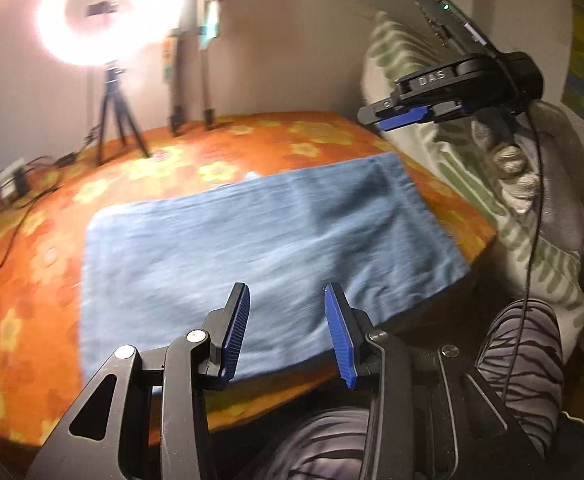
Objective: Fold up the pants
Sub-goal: 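Open both tools, releasing the folded jeans on the bed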
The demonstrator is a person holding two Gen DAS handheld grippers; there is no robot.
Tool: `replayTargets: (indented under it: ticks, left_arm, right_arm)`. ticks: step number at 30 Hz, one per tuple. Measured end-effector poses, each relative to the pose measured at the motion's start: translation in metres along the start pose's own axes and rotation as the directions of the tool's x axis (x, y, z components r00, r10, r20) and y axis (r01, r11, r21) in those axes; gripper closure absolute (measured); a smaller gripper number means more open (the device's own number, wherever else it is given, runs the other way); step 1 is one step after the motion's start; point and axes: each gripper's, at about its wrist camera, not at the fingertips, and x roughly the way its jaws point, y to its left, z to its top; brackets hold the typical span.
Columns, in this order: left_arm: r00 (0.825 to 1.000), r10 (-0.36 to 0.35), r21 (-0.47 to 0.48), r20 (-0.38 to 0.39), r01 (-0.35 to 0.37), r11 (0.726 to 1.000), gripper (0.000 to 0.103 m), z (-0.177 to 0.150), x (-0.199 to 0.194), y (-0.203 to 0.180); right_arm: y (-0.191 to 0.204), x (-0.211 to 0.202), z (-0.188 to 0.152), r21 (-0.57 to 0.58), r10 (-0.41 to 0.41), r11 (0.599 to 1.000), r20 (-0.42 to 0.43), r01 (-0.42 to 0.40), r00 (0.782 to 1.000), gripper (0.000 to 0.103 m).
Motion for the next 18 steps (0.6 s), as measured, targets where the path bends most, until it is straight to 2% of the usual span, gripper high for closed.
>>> replayTargets:
  ticks: [5, 8, 10, 12, 18]
  left_arm:
    - [0.999, 0.05, -0.065, 0.01, -0.05, 0.997, 0.065, -0.015, -0.015, 0.033]
    - [0.997, 0.069, -0.133, 0.019, -0.066, 0.989, 0.056, -0.026, -0.023, 0.062]
    - [0.997, 0.079, -0.189, 0.016, -0.074, 0.979, 0.056, -0.034, -0.025, 0.083]
    - [0.997, 0.082, -0.24, 0.015, -0.076, 0.968, 0.056, -0.042, -0.027, 0.101]
    - [0.999, 0.039, -0.382, 0.017, -0.029, 0.924, 0.056, -0.061, -0.016, 0.143]
  right_arm:
    - [0.06, 0.017, 0.006, -0.102, 0.046, 0.994, -0.021, -0.048, 0.999, 0.062]
    - [0.093, 0.029, 0.012, -0.133, 0.087, 0.987, -0.037, -0.091, 0.996, 0.062]
    - [0.117, 0.039, 0.017, -0.161, 0.119, 0.979, -0.05, -0.126, 0.992, 0.059]
    - [0.14, 0.049, 0.022, -0.19, 0.131, 0.972, -0.06, -0.14, 0.99, 0.047]
    - [0.198, 0.099, 0.037, -0.188, 0.155, 0.964, -0.166, -0.186, 0.974, 0.046]
